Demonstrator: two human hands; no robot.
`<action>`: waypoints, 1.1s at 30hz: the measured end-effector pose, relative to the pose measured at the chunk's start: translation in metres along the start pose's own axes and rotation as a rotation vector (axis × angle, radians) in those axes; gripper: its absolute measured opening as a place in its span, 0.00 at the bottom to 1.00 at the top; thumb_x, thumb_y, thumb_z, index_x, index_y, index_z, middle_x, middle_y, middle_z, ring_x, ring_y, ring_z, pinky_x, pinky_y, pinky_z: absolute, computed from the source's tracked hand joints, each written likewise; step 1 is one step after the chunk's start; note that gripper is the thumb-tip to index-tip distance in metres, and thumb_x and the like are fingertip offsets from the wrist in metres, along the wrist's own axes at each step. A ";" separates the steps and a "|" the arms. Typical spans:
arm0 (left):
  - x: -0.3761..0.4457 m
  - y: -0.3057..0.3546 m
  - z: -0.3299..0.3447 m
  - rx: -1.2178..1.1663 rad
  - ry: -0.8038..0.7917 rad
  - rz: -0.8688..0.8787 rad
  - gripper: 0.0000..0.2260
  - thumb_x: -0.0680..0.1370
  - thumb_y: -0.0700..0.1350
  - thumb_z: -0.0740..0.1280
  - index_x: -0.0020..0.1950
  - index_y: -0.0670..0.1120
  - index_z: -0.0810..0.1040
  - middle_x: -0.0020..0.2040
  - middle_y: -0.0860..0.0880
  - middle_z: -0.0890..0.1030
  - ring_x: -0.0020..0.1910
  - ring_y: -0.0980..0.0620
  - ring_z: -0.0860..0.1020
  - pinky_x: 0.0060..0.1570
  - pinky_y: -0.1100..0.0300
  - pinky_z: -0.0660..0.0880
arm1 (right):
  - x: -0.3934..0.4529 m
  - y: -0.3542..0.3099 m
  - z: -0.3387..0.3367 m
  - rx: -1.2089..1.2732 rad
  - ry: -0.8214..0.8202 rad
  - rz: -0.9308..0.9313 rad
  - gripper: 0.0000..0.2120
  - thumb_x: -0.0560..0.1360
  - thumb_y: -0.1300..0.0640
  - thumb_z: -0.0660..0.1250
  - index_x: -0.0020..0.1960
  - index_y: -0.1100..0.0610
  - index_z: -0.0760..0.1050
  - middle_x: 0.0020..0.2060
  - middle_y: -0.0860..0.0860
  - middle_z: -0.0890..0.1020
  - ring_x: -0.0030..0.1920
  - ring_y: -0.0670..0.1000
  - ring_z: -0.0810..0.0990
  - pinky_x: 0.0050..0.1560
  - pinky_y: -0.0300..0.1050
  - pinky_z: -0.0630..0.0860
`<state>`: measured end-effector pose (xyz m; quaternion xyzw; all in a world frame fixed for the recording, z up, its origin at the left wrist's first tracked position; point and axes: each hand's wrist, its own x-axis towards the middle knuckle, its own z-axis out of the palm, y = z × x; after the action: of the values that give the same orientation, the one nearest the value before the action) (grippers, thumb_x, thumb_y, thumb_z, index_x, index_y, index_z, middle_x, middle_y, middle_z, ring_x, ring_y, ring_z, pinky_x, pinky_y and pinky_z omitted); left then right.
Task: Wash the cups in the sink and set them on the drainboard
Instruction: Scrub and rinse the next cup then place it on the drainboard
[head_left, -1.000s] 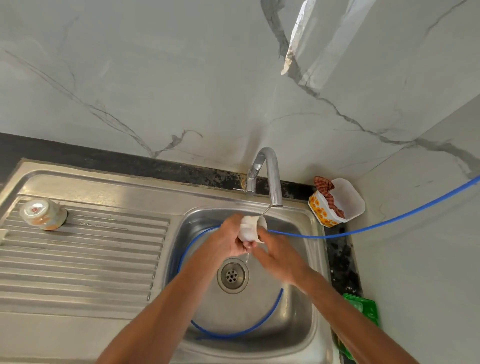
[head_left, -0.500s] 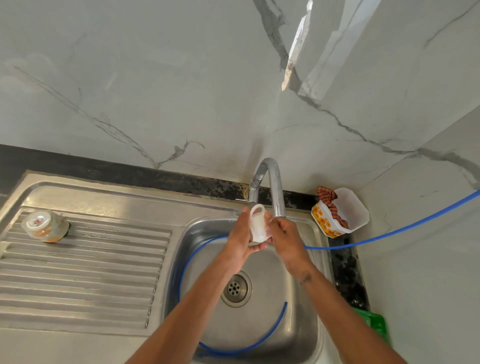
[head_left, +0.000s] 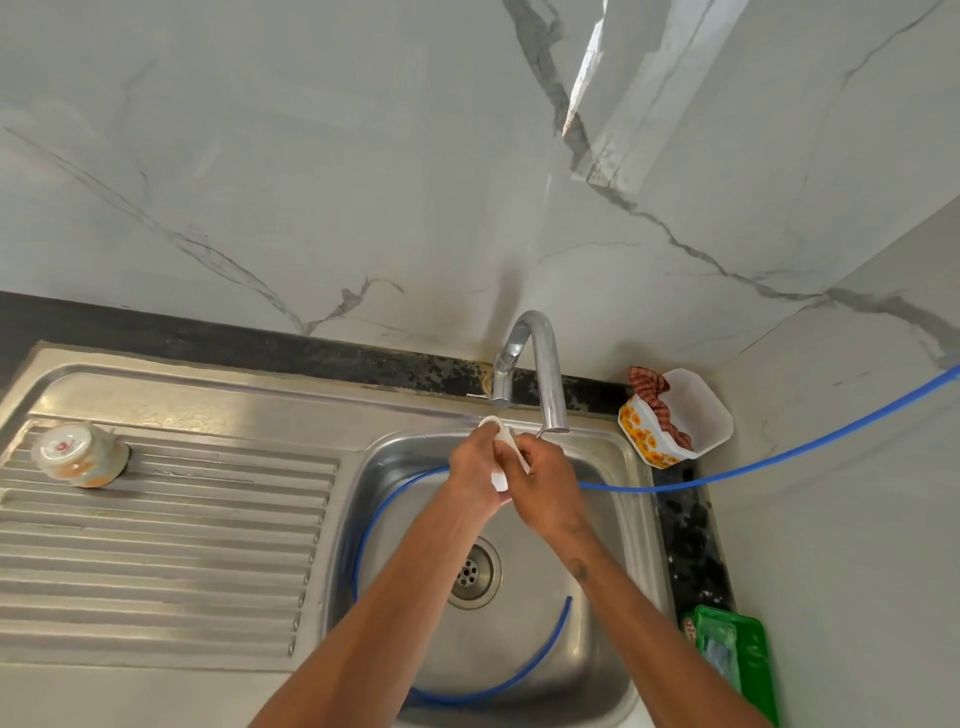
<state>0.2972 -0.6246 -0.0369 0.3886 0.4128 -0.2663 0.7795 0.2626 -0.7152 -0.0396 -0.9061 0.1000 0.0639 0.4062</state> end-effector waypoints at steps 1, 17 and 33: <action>-0.003 -0.002 0.001 0.020 -0.054 0.002 0.09 0.83 0.48 0.68 0.48 0.44 0.80 0.41 0.44 0.85 0.39 0.47 0.83 0.37 0.54 0.79 | 0.000 -0.003 0.001 -0.013 0.071 0.018 0.17 0.85 0.46 0.62 0.45 0.56 0.79 0.36 0.49 0.81 0.37 0.46 0.79 0.39 0.43 0.76; 0.016 0.020 -0.024 0.264 -0.262 -0.119 0.12 0.79 0.54 0.69 0.48 0.44 0.79 0.34 0.48 0.78 0.31 0.50 0.76 0.25 0.62 0.72 | -0.024 -0.016 -0.041 -0.158 -0.373 -0.370 0.18 0.87 0.42 0.54 0.63 0.53 0.74 0.50 0.53 0.83 0.47 0.50 0.81 0.49 0.50 0.79; -0.013 -0.046 -0.001 0.128 -0.045 0.740 0.14 0.76 0.57 0.77 0.56 0.55 0.78 0.45 0.54 0.84 0.43 0.57 0.83 0.43 0.57 0.82 | 0.036 -0.036 -0.006 1.107 0.108 0.781 0.08 0.82 0.58 0.69 0.54 0.63 0.80 0.45 0.61 0.84 0.49 0.62 0.86 0.50 0.59 0.86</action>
<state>0.2559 -0.6484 -0.0438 0.5536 0.2098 -0.0004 0.8059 0.3065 -0.7012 -0.0165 -0.4637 0.4581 0.1001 0.7517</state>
